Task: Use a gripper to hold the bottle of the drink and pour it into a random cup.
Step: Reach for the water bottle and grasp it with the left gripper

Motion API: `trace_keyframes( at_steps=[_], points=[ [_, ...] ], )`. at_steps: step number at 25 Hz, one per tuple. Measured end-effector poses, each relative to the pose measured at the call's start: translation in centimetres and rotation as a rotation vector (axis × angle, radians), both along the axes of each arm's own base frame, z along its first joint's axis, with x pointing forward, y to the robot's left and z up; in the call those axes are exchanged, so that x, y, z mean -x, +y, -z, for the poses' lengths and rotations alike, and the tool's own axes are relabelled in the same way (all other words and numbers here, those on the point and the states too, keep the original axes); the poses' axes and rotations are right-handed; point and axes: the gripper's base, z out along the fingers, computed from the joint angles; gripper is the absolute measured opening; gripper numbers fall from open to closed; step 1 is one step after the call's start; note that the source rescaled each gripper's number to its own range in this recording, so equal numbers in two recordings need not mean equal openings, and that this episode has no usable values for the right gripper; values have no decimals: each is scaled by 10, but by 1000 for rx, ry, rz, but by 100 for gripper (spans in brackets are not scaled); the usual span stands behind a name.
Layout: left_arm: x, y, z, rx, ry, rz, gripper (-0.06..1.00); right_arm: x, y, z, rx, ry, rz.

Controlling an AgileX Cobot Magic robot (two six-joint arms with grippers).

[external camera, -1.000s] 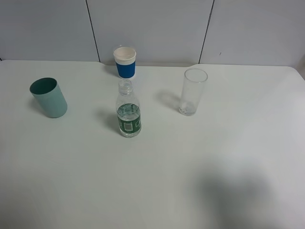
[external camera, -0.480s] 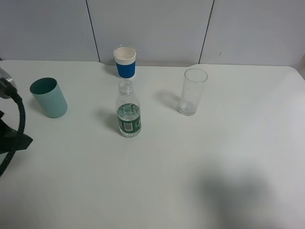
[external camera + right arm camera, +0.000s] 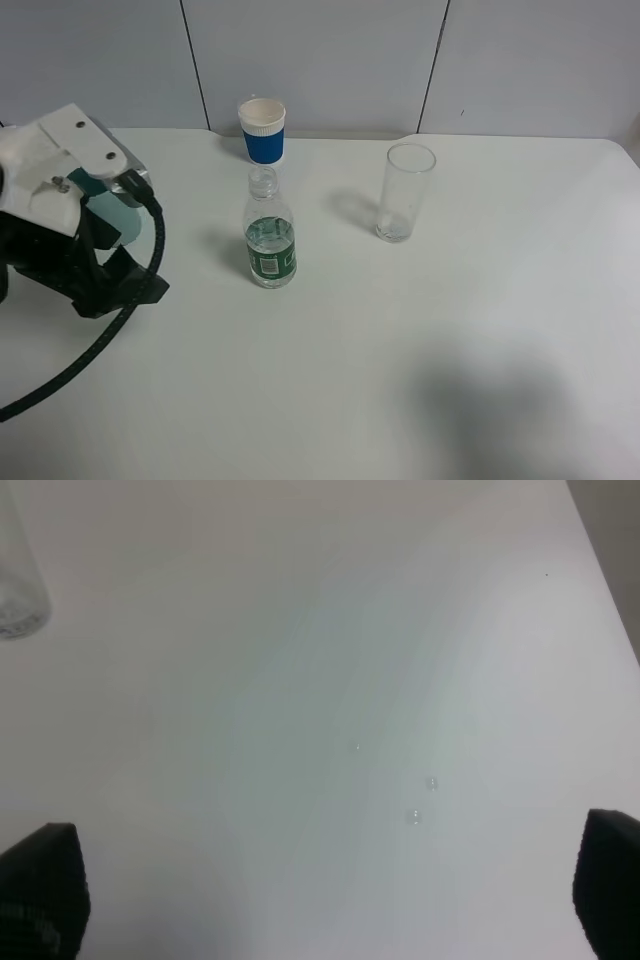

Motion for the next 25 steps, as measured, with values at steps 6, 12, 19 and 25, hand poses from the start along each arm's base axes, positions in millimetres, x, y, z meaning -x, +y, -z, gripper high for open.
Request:
trace_keyframes(
  at_steps=[6,12,19,25],
  points=[
    [-13,-18,15,0,-45,28,60,0,0,0,0,0,0],
    [-21,-25,42,-4,-69,-2,60,0,0,0,0,0,0],
    [-31,-27,63,-20,-86,-30,60,0,0,0,0,0,0],
    [-37,-36,74,-19,-131,-23,60,0,0,0,0,0,0]
  ],
)
